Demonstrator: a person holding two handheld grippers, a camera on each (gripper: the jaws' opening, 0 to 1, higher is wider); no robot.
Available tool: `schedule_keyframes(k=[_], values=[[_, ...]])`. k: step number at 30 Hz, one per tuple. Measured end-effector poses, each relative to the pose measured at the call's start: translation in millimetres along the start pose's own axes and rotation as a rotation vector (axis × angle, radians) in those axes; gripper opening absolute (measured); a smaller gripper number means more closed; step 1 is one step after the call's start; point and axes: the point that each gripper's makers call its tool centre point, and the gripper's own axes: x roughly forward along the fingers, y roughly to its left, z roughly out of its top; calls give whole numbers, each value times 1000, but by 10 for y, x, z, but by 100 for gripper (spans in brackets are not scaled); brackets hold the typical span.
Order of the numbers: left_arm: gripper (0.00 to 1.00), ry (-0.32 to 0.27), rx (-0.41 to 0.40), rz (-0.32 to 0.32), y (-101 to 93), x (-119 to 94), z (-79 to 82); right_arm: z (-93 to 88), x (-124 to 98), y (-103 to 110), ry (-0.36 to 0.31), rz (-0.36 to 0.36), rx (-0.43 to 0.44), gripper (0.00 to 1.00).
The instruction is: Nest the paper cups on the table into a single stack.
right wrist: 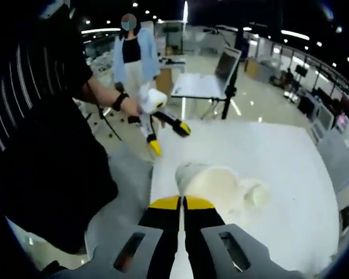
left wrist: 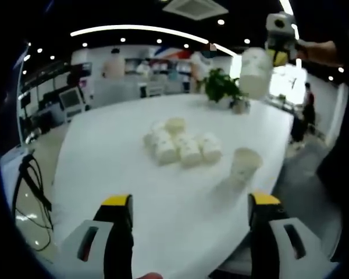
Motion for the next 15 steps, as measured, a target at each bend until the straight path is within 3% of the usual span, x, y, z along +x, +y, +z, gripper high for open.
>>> schedule_keyframes(k=[2, 9, 15], values=[[80, 4, 0, 6, 14, -5, -7, -49, 77, 25, 12, 16, -3, 0], [80, 5, -3, 5, 2, -11, -16, -382, 354, 126, 151, 37, -101, 0], [80, 5, -6, 9, -1, -30, -37, -663, 542, 205, 318, 40, -333, 0]])
